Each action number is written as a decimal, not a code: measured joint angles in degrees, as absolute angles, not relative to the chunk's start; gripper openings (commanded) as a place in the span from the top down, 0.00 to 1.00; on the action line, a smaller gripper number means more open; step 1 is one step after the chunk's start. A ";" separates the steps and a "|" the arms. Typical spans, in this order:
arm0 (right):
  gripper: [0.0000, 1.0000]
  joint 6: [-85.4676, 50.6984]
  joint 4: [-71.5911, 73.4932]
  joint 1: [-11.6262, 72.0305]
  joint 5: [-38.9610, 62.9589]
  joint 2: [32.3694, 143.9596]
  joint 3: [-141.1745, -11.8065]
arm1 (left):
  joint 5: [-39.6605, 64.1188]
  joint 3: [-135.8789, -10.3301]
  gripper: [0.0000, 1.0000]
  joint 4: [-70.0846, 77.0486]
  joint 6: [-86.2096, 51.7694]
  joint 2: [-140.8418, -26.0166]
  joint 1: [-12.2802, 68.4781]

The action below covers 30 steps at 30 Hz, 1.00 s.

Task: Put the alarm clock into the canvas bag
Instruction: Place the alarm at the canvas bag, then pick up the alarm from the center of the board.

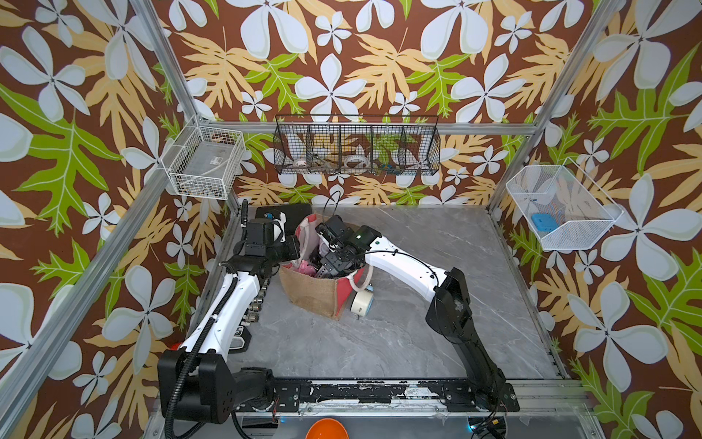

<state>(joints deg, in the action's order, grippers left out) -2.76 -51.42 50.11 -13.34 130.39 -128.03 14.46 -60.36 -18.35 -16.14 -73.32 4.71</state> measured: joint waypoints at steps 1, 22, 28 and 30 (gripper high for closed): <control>0.01 -2.76 -51.44 50.11 -13.17 130.08 -128.05 | 14.44 -60.36 1.00 -18.35 -16.14 -73.32 4.71; 0.02 -2.48 -48.03 50.00 -9.21 114.72 -125.58 | 14.41 -60.36 1.00 -18.37 -16.14 -73.32 4.71; 0.02 -4.43 -44.53 50.00 -9.87 105.95 -115.59 | 14.41 -60.36 1.00 -18.37 -16.14 -73.32 4.71; 0.02 -5.87 -42.81 50.04 -11.25 102.26 -110.37 | 14.41 -60.36 1.00 -18.39 -16.14 -73.32 4.71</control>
<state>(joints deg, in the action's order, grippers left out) -5.87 -42.81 50.04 -11.25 102.26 -110.37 14.41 -60.36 -18.39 -16.14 -73.32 4.71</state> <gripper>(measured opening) 0.979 0.068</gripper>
